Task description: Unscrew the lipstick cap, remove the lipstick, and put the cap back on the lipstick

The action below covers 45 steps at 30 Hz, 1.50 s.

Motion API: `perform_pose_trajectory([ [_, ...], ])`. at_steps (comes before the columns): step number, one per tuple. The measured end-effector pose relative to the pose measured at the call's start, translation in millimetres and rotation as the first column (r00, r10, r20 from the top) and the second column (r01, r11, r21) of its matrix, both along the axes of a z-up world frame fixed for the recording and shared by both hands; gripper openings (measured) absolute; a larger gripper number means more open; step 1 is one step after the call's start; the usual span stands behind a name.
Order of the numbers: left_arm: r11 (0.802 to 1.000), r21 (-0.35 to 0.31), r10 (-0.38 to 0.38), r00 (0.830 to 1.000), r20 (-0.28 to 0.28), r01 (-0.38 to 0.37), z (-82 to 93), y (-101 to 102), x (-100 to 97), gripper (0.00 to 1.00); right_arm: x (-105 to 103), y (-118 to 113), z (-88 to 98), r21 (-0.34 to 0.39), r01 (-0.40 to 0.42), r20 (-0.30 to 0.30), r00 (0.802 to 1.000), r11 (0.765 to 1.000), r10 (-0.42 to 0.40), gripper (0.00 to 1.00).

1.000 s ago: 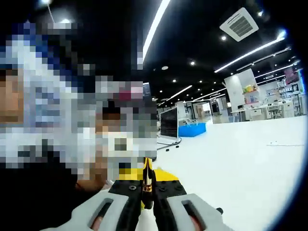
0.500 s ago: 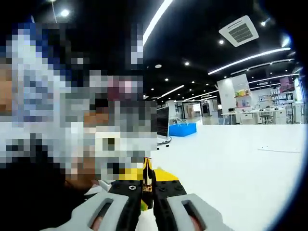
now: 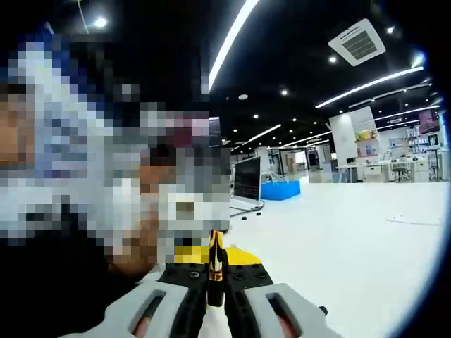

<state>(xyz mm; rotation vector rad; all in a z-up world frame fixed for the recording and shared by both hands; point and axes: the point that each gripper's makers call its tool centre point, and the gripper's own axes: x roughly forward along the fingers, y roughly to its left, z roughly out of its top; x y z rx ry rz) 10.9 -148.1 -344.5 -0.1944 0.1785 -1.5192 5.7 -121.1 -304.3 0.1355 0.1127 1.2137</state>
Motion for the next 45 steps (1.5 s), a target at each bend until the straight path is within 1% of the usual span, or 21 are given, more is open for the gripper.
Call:
perform_pose_trajectory([
  [2, 1.0, 0.003, -0.025, 1.0, -0.001, 0.025, -0.5, -0.3, -3.7, 0.22, -3.8, 1.1, 0.1, 0.01, -0.026, -0.01, 1.0, 1.0, 0.026, 0.06],
  [4, 0.999, 0.001, -0.047, 0.999, 0.004, 0.047, 0.0, -0.3, -6.9, 0.22, -5.9, 1.6, 0.6, 0.014, -0.043, -0.008, 0.999, 0.999, 0.043, 0.06],
  [9, 0.992, -0.035, -0.12, 0.993, -0.019, 0.119, 4.6, 2.8, -17.2, 0.22, -15.8, 3.4, 3.7, 0.042, -0.107, -0.008, 0.994, 0.993, 0.108, 0.06],
  [11, 0.989, -0.051, -0.141, 0.99, -0.029, 0.139, 6.4, 3.7, -20.3, 0.22, -19.5, 3.1, 5.3, 0.065, -0.135, -0.013, 0.991, 0.989, 0.136, 0.06],
  [12, 0.988, -0.055, -0.147, 0.989, -0.033, 0.145, 6.7, 3.8, -21.2, 0.22, -17.9, 0.5, 6.9, 0.083, -0.143, -0.018, 0.989, 0.986, 0.145, 0.06],
  [16, 0.981, -0.083, -0.179, 0.982, -0.062, 0.174, 7.7, 4.3, -25.2, 0.22, -19.1, -2.0, 9.7, 0.117, -0.169, -0.023, 0.985, 0.979, 0.173, 0.06],
  [20, 0.972, -0.128, -0.211, 0.972, -0.108, 0.197, 11.6, 6.3, -27.1, 0.21, -21.8, -4.5, 15.4, 0.139, -0.19, -0.008, 0.981, 0.972, 0.193, 0.06],
  [21, 0.971, -0.132, -0.212, 0.971, -0.111, 0.197, 12.0, 6.7, -27.0, 0.21, -22.6, -4.8, 16.3, 0.141, -0.194, -0.005, 0.98, 0.971, 0.197, 0.06],
  [24, 0.97, -0.144, -0.216, 0.967, -0.132, 0.197, 13.0, 8.4, -26.2, 0.19, -25.9, -4.5, 18.7, 0.146, -0.202, 0.01, 0.979, 0.969, 0.203, 0.06],
  [25, 0.97, -0.145, -0.215, 0.966, -0.144, 0.195, 12.7, 8.8, -25.8, 0.14, -25.5, -4.9, 19.0, 0.146, -0.199, 0.01, 0.98, 0.969, 0.2, 0.06],
  [26, 0.967, -0.151, -0.225, 0.963, -0.146, 0.203, 13.6, 9.5, -27.6, 0.14, -25.4, -4.3, 18.1, 0.144, -0.193, 0.01, 0.981, 0.971, 0.194, 0.06],
  [28, 0.971, -0.149, -0.21, 0.966, -0.148, 0.188, 13.3, 8.8, -25.4, 0.14, -23.5, -4.8, 17.3, 0.146, -0.185, 0.004, 0.982, 0.972, 0.187, 0.06],
  [34, 0.98, -0.13, -0.164, 0.98, -0.115, 0.149, 13.1, 8.1, -21.4, 0.13, -20.3, -4.9, 15.0, 0.145, -0.16, -0.006, 0.987, 0.976, 0.162, 0.06],
  [36, 0.986, -0.115, -0.134, 0.986, -0.098, 0.122, 12.3, 8.3, -17.5, 0.13, -18.3, -5.3, 14.1, 0.143, -0.145, -0.009, 0.989, 0.979, 0.148, 0.06],
  [39, 0.995, -0.072, -0.073, 0.996, -0.059, 0.068, 8.5, 6.9, -10.8, 0.13, -13.4, -5.7, 10.7, 0.132, -0.116, -0.02, 0.993, 0.984, 0.119, 0.06],
  [42, 0.999, -0.041, -0.027, 0.999, -0.033, 0.026, 5.8, 6.0, -6.2, 0.13, -8.4, -5.3, 7.4, 0.12, -0.084, -0.032, 0.996, 0.989, 0.089, 0.06],
  [44, 1.0, -0.028, -0.003, 0.999, -0.034, 0.002, 4.3, 5.9, -3.2, 0.13, -5.6, -4.4, 6.0, 0.113, -0.062, -0.043, 0.997, 0.992, 0.067, 0.06],
  [45, 1.0, -0.013, 0.019, 1.0, -0.019, -0.019, 2.5, 6.0, -0.2, 0.13, -4.5, -4.0, 5.1, 0.106, -0.053, -0.042, 0.997, 0.993, 0.057, 0.06],
])
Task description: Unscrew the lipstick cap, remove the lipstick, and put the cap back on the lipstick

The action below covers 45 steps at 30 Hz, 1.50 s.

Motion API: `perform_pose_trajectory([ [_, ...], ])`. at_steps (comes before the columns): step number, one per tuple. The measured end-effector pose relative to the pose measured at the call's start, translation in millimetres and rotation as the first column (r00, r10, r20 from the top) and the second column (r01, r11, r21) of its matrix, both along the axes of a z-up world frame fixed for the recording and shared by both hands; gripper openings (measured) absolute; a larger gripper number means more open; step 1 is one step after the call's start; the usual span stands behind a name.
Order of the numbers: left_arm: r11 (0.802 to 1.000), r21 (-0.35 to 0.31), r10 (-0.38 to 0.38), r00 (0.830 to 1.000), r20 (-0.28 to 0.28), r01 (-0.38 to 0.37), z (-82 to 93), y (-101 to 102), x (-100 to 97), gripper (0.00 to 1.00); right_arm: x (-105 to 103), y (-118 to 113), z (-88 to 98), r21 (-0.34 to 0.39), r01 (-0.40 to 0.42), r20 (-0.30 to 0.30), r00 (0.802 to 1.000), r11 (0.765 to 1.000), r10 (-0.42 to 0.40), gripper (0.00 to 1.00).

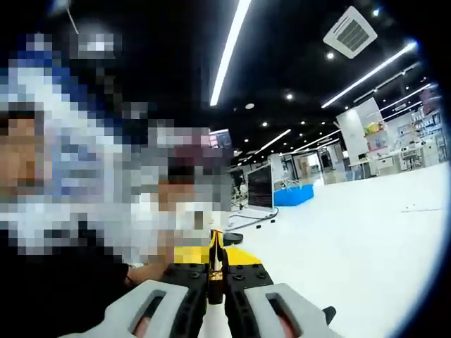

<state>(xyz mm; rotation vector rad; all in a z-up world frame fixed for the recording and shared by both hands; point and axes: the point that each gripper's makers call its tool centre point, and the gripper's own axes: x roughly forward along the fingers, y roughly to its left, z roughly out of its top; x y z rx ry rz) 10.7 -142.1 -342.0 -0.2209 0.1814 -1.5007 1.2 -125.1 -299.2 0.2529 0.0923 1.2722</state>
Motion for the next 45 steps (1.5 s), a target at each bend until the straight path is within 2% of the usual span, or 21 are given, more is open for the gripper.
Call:
perform_pose_trajectory([
  [4, 0.997, 0.052, 0.06, 0.996, 0.066, -0.063, -4.8, -0.7, 5.5, 0.13, 3.2, 3.6, -4.7, -0.042, 0.039, 0.016, 0.999, 0.998, -0.038, 0.06],
  [7, 0.988, 0.095, 0.111, 0.985, 0.135, -0.124, -7.3, -1.2, 9.4, 0.13, 5.7, 4.2, -7.4, -0.059, 0.061, 0.019, 0.998, 0.996, -0.06, 0.06],
  [12, 0.977, 0.116, 0.156, 0.97, 0.188, -0.179, -7.0, -2.5, 9.7, 0.13, 5.2, 5.8, -7.9, -0.07, 0.074, 0.028, 0.997, 0.995, -0.072, 0.06],
  [13, 0.969, 0.123, 0.184, 0.96, 0.21, -0.212, -7.1, -1.5, 13.5, 0.13, 5.8, 5.8, -7.6, -0.072, 0.081, 0.029, 0.996, 0.994, -0.079, 0.06],
  [17, 0.921, 0.171, 0.278, 0.898, 0.341, -0.35, -8.7, 3.4, 24.7, 0.13, 17.0, 2.1, -10.0, -0.109, 0.156, 0.048, 0.987, 0.982, -0.151, 0.06],
  [19, 0.906, 0.178, 0.298, 0.877, 0.377, -0.384, -8.7, 4.4, 26.3, 0.13, 18.5, 3.4, -10.1, -0.115, 0.17, 0.052, 0.985, 0.979, -0.165, 0.06],
  [21, 0.901, 0.184, 0.302, 0.873, 0.384, -0.393, -9.3, 3.9, 25.6, 0.13, 20.5, 4.5, -10.4, -0.119, 0.187, 0.056, 0.982, 0.975, -0.182, 0.06],
  [22, 0.9, 0.185, 0.303, 0.873, 0.383, -0.394, -9.5, 5.1, 26.8, 0.13, 20.5, 5.2, -10.7, -0.123, 0.19, 0.059, 0.981, 0.974, -0.184, 0.06],
  [24, 0.907, 0.181, 0.299, 0.885, 0.356, -0.379, -10.0, 6.4, 27.0, 0.13, 20.2, 5.0, -10.9, -0.13, 0.191, 0.065, 0.981, 0.973, -0.184, 0.06],
  [26, 0.924, 0.175, 0.271, 0.905, 0.328, -0.34, -9.5, 5.8, 24.2, 0.13, 18.8, 3.8, -10.5, -0.132, 0.184, 0.065, 0.982, 0.974, -0.177, 0.06],
  [29, 0.951, 0.189, 0.183, 0.936, 0.301, -0.246, -12.6, 0.9, 13.3, 0.15, 14.8, 4.2, -10.8, -0.136, 0.158, 0.059, 0.987, 0.978, -0.151, 0.06],
  [31, 0.969, 0.17, 0.14, 0.965, 0.224, -0.18, -12.5, -1.7, 7.5, 0.22, 12.4, 4.6, -10.4, -0.136, 0.143, 0.062, 0.989, 0.98, -0.136, 0.06],
  [33, 0.985, 0.131, 0.089, 0.984, 0.152, -0.11, -9.8, -4.2, 1.6, 0.25, 7.6, 5.6, -9.9, -0.136, 0.114, 0.063, 0.992, 0.984, -0.107, 0.06],
  [34, 0.988, 0.123, 0.076, 0.988, 0.133, -0.092, -9.4, -4.4, 0.3, 0.25, 6.7, 5.7, -9.7, -0.135, 0.109, 0.062, 0.993, 0.985, -0.102, 0.06],
  [39, 1.0, -0.01, -0.011, 1.0, 0.003, 0.011, 4.0, -3.6, -5.0, 0.25, -2.1, 3.9, -5.0, -0.111, 0.053, 0.059, 0.997, 0.992, -0.046, 0.06],
  [45, 0.994, -0.081, -0.077, 0.996, -0.045, 0.073, 11.6, 0.3, -6.9, 0.23, -7.4, 3.1, 0.5, -0.073, 0.012, 0.048, 0.999, 0.997, -0.008, 0.06],
])
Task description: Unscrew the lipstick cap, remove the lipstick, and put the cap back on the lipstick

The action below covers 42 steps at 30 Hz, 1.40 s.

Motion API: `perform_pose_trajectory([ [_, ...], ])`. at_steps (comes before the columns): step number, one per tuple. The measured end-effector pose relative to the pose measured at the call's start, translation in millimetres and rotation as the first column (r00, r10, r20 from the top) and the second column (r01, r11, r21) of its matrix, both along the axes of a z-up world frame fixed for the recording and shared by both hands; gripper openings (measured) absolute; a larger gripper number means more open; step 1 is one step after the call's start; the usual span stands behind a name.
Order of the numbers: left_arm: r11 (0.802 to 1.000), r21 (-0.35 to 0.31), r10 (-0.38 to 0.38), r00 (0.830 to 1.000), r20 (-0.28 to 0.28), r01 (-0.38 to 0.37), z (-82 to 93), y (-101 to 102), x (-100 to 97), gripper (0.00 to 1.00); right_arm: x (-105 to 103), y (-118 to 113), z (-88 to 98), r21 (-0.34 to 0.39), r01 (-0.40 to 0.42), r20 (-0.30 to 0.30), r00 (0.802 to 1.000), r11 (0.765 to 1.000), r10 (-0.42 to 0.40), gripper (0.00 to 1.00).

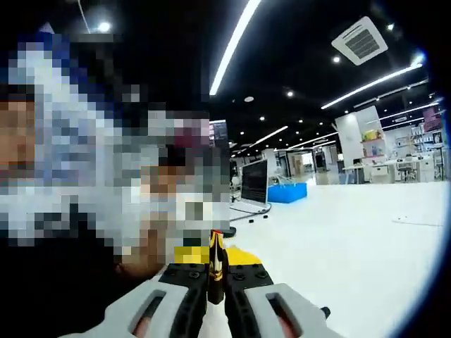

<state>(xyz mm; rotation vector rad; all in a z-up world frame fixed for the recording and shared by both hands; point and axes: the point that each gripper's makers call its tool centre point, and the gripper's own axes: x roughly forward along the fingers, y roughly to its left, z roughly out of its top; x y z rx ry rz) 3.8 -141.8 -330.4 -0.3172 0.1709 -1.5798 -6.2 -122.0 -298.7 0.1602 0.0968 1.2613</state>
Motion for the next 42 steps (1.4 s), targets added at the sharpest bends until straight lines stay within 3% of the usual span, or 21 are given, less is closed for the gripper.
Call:
perform_pose_trajectory([
  [12, 0.994, -0.063, -0.092, 0.995, -0.044, 0.09, 6.3, -0.5, -11.9, 0.17, -12.2, -1.4, 9.8, 0.07, -0.097, -0.007, 0.995, 0.993, 0.098, 0.06],
  [17, 0.993, -0.072, -0.093, 0.995, -0.047, 0.09, 6.4, -1.1, -11.0, 0.15, -9.8, -3.5, 10.0, 0.073, -0.097, -0.009, 0.995, 0.993, 0.098, 0.06],
  [20, 0.995, -0.067, -0.08, 0.996, -0.043, 0.077, 5.9, -1.7, -9.3, 0.15, -7.8, -3.7, 9.4, 0.072, -0.088, -0.012, 0.996, 0.993, 0.089, 0.06],
  [24, 0.999, -0.04, -0.025, 1.0, -0.015, 0.025, 3.6, -2.6, -3.6, 0.14, -0.7, -5.8, 7.2, 0.059, -0.057, -0.014, 0.998, 0.997, 0.058, 0.06],
  [29, 0.998, -0.021, 0.052, 0.998, -0.018, -0.053, 0.7, -4.2, 6.0, 0.14, 10.2, -10.0, 3.9, 0.046, -0.003, -0.021, 1.0, 0.999, 0.004, 0.06],
  [35, 0.987, 0.037, 0.156, 0.985, 0.072, -0.159, -1.7, -3.1, 14.4, 0.14, 17.8, -10.8, 1.8, 0.03, 0.038, -0.022, 0.999, 0.999, -0.038, 0.06],
  [39, 0.965, 0.072, 0.239, 0.957, 0.165, -0.254, -0.4, 0.4, 20.2, 0.14, 23.5, -11.3, 1.7, 0.036, 0.068, -0.027, 0.997, 0.997, -0.068, 0.06],
  [42, 0.934, 0.11, 0.304, 0.918, 0.253, -0.339, -1.3, 2.7, 23.9, 0.14, 25.9, -8.3, 0.7, 0.028, 0.093, -0.019, 0.996, 0.995, -0.092, 0.05],
])
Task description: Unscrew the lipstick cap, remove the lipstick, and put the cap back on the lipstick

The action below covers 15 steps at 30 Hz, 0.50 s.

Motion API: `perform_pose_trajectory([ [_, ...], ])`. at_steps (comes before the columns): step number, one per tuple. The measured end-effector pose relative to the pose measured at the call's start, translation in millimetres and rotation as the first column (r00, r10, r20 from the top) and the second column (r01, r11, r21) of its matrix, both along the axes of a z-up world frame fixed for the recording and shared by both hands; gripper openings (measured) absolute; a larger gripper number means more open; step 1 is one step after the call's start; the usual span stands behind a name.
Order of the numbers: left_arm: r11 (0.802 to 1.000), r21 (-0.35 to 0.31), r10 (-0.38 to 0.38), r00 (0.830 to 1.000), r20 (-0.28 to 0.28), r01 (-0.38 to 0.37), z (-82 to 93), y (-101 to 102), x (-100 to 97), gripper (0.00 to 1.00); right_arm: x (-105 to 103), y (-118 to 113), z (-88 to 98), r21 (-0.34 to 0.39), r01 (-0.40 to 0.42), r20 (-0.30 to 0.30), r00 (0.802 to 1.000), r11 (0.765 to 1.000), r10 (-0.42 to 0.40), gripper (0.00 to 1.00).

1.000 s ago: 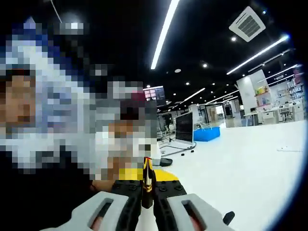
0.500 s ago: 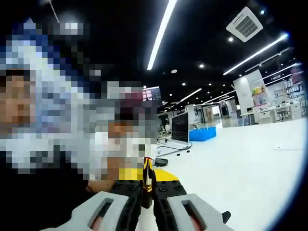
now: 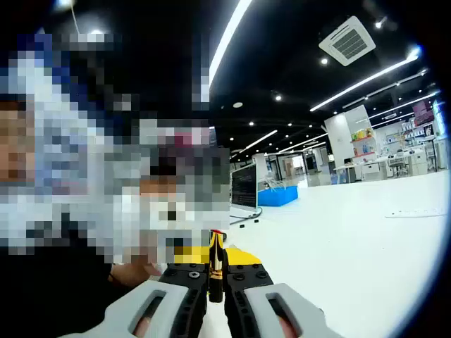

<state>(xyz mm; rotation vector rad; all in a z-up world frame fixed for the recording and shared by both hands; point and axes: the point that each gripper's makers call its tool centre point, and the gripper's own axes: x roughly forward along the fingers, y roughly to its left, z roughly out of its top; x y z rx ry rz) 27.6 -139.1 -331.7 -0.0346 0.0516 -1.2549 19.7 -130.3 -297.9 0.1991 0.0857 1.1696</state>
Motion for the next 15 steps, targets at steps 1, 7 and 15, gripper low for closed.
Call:
perform_pose_trajectory([
  [1, 1.0, 0.013, 0.018, 1.0, 0.019, -0.018, 0.0, 0.6, 0.7, 0.14, 1.0, 0.9, 0.0, -0.003, 0.008, 0.002, 1.0, 1.0, -0.007, 0.05],
  [7, 0.989, 0.075, 0.118, 0.986, 0.122, -0.127, 1.0, 6.6, 6.0, 0.14, 5.3, 4.7, 0.1, -0.012, 0.056, 0.015, 0.998, 0.998, -0.056, 0.05],
  [15, 0.977, 0.12, 0.153, 0.973, 0.171, -0.175, -3.3, 9.6, 10.6, 0.14, 9.9, 7.1, -4.4, -0.021, 0.09, 0.008, 0.996, 0.996, -0.089, 0.05],
])
